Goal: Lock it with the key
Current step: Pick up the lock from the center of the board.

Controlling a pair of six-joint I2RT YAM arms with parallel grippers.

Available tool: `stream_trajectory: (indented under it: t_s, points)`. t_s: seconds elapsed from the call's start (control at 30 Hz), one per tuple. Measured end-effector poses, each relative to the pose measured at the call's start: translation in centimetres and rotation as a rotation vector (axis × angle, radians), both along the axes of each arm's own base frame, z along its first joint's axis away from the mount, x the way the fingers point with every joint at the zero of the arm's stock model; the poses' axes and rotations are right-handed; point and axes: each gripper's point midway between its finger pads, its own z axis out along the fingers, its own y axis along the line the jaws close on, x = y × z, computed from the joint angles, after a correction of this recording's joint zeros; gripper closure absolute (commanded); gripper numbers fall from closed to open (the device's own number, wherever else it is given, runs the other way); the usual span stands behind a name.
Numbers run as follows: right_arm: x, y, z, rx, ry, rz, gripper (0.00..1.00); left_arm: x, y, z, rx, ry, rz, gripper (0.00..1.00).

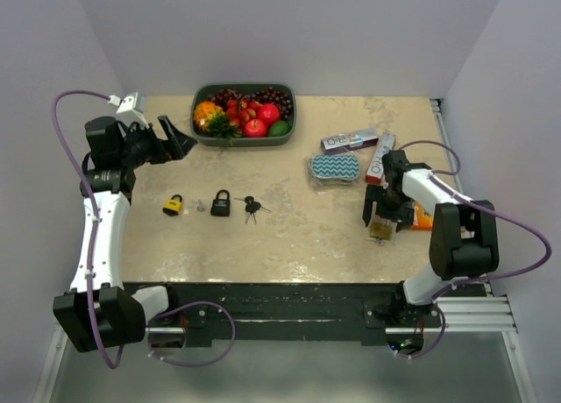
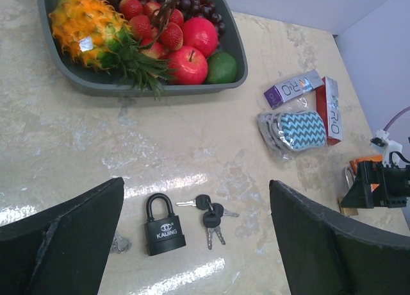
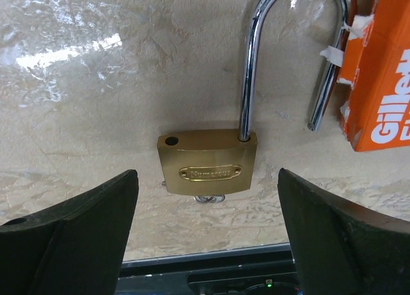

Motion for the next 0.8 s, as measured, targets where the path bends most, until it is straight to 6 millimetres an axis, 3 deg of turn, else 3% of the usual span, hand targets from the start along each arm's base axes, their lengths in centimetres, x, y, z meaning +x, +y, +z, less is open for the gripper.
stream_trajectory:
  t_s: [0.33,0.53,0.8]
  points:
    - [0.2,0.0,-1.2,0.0,0.013,0.0,0.09,0.6,0.4,-0.2,-0.01,0.007,0.028,0.01]
    - [0.3,0.2,-2.1,0.007,0.033,0.0,0.16,1.1,0.6,-0.8,-0.025,0.026,0.037,0.01]
    - [0.1,0.4,-2.1,0.02,0.004,-0.012,0.53,1.6,0.9,-1.2,-0.044,0.04,0.053,0.01]
